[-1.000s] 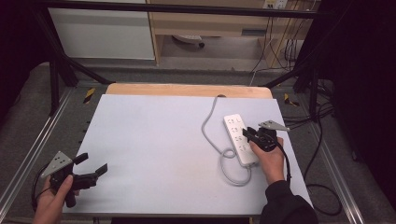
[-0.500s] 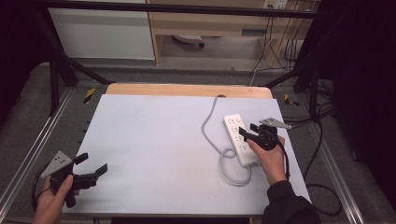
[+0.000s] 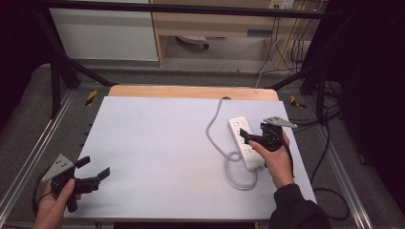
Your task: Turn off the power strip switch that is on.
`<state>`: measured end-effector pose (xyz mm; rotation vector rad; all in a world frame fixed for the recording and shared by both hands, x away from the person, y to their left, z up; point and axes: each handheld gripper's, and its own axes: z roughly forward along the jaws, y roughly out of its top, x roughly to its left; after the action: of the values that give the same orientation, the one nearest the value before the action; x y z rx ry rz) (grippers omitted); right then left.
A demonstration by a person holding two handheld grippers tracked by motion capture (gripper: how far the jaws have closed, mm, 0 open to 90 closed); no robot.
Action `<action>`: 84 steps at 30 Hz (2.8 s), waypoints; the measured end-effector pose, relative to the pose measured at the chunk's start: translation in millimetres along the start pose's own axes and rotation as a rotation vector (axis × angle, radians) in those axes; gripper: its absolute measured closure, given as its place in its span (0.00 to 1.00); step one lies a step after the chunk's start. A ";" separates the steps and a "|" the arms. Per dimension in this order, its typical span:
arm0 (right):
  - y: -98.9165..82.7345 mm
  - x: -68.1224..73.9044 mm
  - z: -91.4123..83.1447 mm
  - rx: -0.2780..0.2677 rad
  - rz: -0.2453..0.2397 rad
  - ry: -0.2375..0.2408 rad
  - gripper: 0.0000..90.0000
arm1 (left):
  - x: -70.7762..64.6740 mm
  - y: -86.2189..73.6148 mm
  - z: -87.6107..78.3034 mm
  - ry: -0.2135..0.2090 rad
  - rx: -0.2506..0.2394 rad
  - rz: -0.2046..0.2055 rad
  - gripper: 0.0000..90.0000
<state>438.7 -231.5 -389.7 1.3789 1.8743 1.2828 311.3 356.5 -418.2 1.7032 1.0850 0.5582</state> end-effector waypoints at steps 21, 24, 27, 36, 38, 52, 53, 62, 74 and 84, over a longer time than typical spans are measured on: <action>8.7 6.4 -29.0 -0.062 -0.062 0.015 0.06 | -0.6 0.1 0.3 0.004 0.002 -0.002 0.06; 8.6 4.7 -35.2 -0.071 -0.072 0.027 0.06 | -0.7 0.1 0.3 0.004 0.002 -0.002 0.06; 8.8 2.9 -41.3 -0.084 -0.071 0.031 0.06 | -0.8 0.1 0.3 0.004 0.002 -0.003 0.06; 5.8 -6.5 -55.3 -0.101 -0.060 0.017 0.06 | -1.0 0.2 0.2 0.003 0.003 -0.002 0.06; 4.3 -8.5 -57.8 -0.102 -0.059 0.016 0.06 | -1.0 0.1 0.3 0.004 0.002 -0.002 0.06; -4.7 -21.2 -76.7 -0.123 -0.049 -0.001 0.06 | -1.4 0.2 0.3 0.004 0.002 -0.002 0.06; -5.4 -21.6 -77.6 -0.123 -0.047 0.000 0.06 | -1.5 0.2 0.3 0.004 0.002 -0.002 0.06; -16.4 -28.8 -87.3 -0.119 -0.047 -0.018 0.07 | -1.7 0.2 0.3 0.004 0.002 -0.001 0.06; -33.8 -34.1 -96.1 -0.112 -0.037 -0.030 0.07 | -2.2 0.1 0.4 0.004 0.004 0.001 0.06; -51.1 -37.0 -100.9 -0.098 -0.041 -0.034 0.07 | -3.1 0.1 0.5 0.004 0.004 0.004 0.06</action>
<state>348.0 -308.5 -395.2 1.2973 1.7839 1.3049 310.2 353.6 -417.9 1.7087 1.0857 0.5627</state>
